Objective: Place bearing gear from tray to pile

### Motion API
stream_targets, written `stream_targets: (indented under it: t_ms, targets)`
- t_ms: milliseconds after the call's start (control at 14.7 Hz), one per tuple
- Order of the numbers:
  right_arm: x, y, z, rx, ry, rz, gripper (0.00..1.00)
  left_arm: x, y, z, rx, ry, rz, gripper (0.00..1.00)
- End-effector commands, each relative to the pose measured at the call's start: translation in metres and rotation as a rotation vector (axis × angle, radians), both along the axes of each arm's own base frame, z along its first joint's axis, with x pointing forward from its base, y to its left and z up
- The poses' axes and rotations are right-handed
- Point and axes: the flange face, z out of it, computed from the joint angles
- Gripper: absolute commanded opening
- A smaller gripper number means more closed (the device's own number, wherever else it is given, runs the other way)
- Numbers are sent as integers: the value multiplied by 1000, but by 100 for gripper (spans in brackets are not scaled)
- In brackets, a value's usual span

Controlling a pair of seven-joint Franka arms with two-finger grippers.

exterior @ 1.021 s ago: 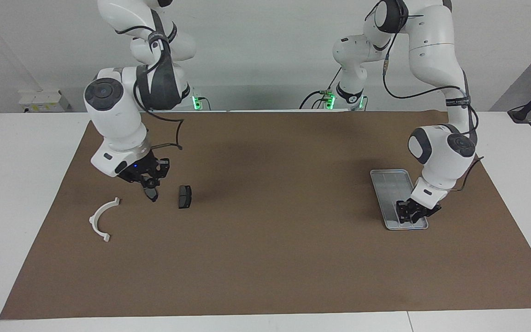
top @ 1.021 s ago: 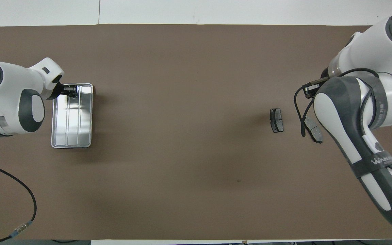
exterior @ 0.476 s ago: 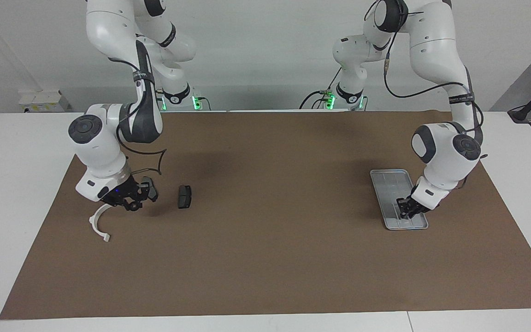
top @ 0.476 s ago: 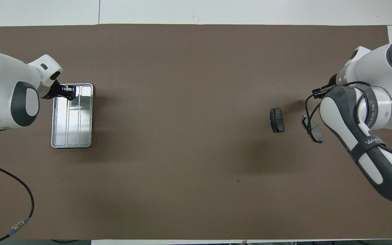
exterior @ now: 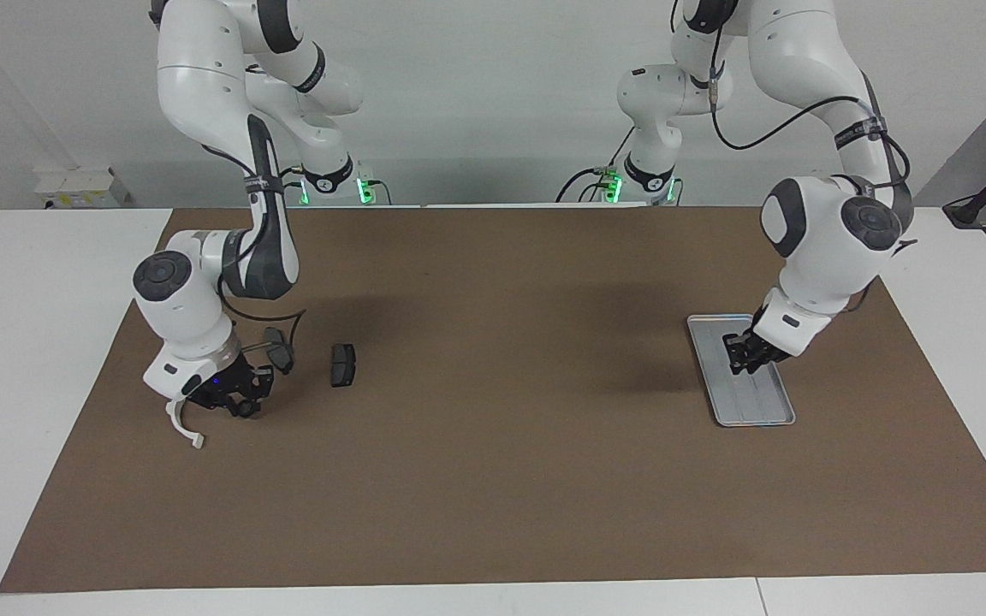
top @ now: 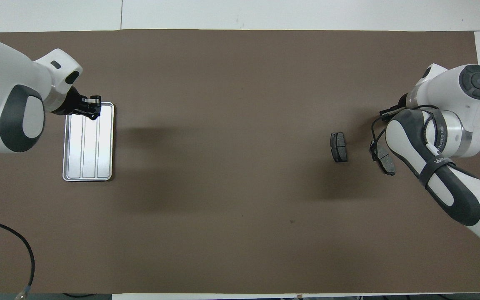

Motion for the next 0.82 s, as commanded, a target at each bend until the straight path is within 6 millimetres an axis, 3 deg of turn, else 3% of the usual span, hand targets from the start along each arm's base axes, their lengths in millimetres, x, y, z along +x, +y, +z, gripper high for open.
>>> stream_targets:
  t_ms: [0,204,340,476,545,681,749]
  targets:
    - [1,-1,-4,13,-8,15,0,-25,-103,4,15,-3,118,4]
    - [1,-2,-5,14,-8,13,0,-66,-209,9,-4,-41,194,4]
    - [1,-1,-5,14,-8,14,0,-97,-258,5,-14,-42,204,5]
    - [1,-1,-5,14,-7,13,0,-125,-295,-12,-7,-42,211,4]
    - [1,-1,-5,14,-7,8,15,-133,-308,-22,-1,-59,223,4]
    - [1,-1,-5,15,-5,7,80,-143,-333,-58,26,-86,234,4]
    - [1,-1,-4,15,-4,5,100,-143,-336,-69,26,-92,236,4]
